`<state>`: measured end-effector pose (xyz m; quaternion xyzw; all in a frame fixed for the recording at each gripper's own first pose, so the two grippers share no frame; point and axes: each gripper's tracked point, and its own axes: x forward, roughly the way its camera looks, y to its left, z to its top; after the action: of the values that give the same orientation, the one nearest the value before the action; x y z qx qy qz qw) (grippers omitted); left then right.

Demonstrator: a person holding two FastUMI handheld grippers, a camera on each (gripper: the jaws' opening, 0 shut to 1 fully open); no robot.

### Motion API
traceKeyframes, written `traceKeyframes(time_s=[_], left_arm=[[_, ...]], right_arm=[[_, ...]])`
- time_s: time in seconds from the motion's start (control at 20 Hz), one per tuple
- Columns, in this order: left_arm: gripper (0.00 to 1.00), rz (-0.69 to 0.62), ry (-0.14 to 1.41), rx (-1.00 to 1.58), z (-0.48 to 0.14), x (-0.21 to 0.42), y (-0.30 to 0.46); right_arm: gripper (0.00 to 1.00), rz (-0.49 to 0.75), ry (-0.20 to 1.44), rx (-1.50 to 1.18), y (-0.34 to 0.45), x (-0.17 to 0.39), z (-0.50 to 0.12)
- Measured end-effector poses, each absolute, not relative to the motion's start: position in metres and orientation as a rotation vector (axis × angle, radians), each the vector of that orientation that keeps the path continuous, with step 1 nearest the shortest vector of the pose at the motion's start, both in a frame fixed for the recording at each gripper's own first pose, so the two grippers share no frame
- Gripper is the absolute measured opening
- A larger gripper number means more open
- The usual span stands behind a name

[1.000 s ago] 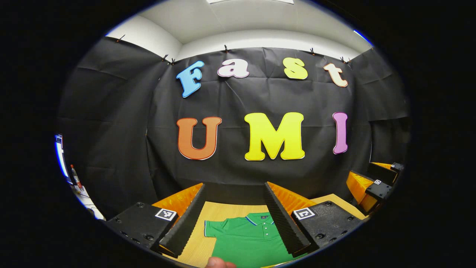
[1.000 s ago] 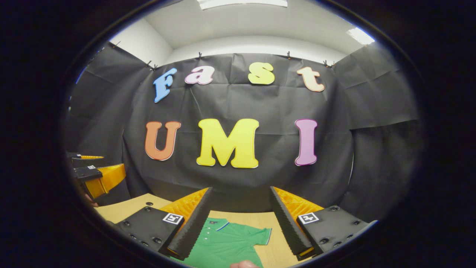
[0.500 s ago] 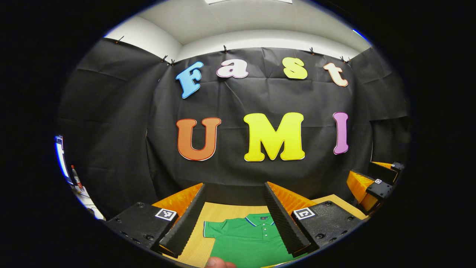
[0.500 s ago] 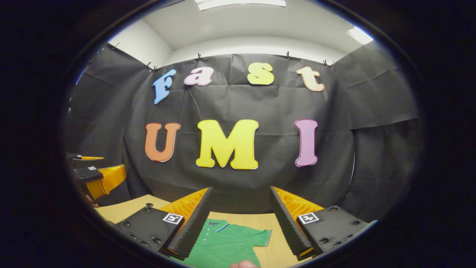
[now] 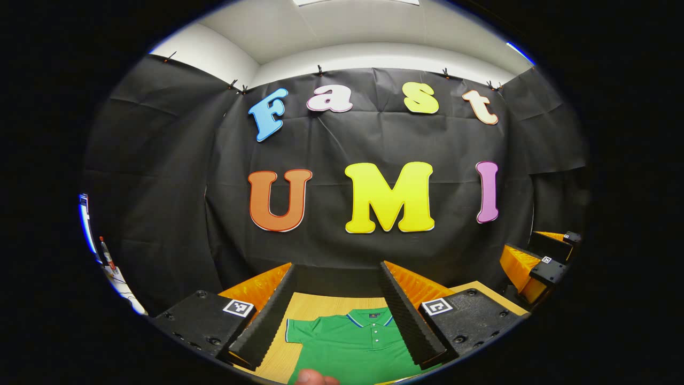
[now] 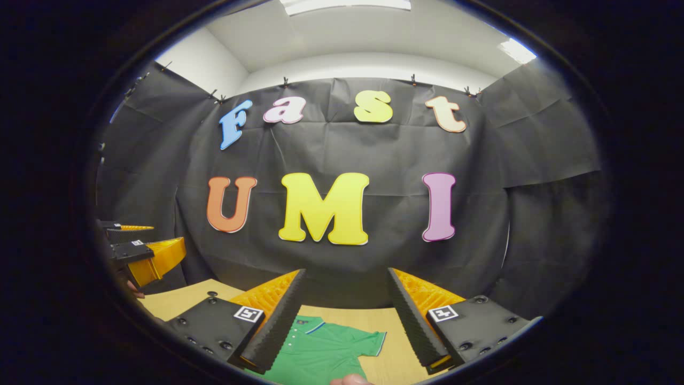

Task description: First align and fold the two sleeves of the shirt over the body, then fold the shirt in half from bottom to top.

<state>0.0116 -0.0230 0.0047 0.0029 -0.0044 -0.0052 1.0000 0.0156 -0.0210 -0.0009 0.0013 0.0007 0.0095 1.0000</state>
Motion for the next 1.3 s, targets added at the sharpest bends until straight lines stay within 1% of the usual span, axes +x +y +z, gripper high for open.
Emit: traceKeyframes(time_s=[0.15,0.2,0.25,0.45,0.5,0.6,0.65,0.7,0.85,0.9,0.95,1.0,1.1,1.15,1.25,1.3], left_arm=[[0.98,-0.034,0.010,-0.016,-0.006,0.015,-0.030],[0.98,-0.043,0.026,-0.025,-0.013,0.017,-0.035],[0.98,-0.046,0.040,-0.032,-0.019,0.018,-0.036],[0.98,-0.051,0.076,-0.036,-0.032,0.024,-0.044],[0.98,-0.053,0.084,-0.034,-0.035,0.027,-0.047],[0.98,-0.060,0.098,-0.021,-0.039,0.032,-0.053],[0.98,-0.064,0.104,-0.013,-0.041,0.034,-0.057],[0.98,-0.068,0.107,-0.008,-0.042,0.035,-0.061],[0.98,-0.070,0.119,0.000,-0.050,0.037,-0.068],[0.98,-0.065,0.129,-0.001,-0.054,0.037,-0.070],[0.98,-0.067,0.142,-0.006,-0.059,0.036,-0.072],[0.99,-0.067,0.152,-0.008,-0.062,0.034,-0.074],[0.98,-0.054,0.164,0.002,-0.066,0.032,-0.070],[0.98,-0.046,0.167,0.005,-0.068,0.031,-0.068],[0.98,-0.025,0.179,0.004,-0.071,0.031,-0.061],[0.98,-0.017,0.185,0.005,-0.073,0.031,-0.057]], right_arm=[[0.96,0.008,0.025,-0.002,-0.027,0.019,-0.011],[0.91,0.009,0.025,-0.003,-0.028,0.019,-0.011],[0.95,0.006,0.022,-0.009,-0.030,0.019,-0.011],[0.96,0.007,0.063,-0.008,-0.045,0.022,-0.032],[0.91,0.006,0.086,-0.005,-0.050,0.024,-0.040],[0.91,0.013,0.136,0.004,-0.060,0.028,-0.059],[0.92,0.016,0.167,0.008,-0.065,0.032,-0.071],[0.96,0.017,0.197,0.010,-0.071,0.035,-0.082],[0.96,0.026,0.304,0.045,-0.085,0.045,-0.121],[0.92,0.028,0.355,0.061,-0.088,0.050,-0.137],[0.91,0.040,0.415,0.076,-0.091,0.054,-0.155],[0.92,0.052,0.471,0.091,-0.092,0.060,-0.172],[1.00,0.071,0.594,0.125,-0.096,0.075,-0.206],[0.96,0.074,0.661,0.153,-0.098,0.082,-0.224],[0.98,0.059,0.780,0.216,-0.103,0.091,-0.253],[0.92,0.047,0.824,0.237,-0.106,0.097,-0.267]])
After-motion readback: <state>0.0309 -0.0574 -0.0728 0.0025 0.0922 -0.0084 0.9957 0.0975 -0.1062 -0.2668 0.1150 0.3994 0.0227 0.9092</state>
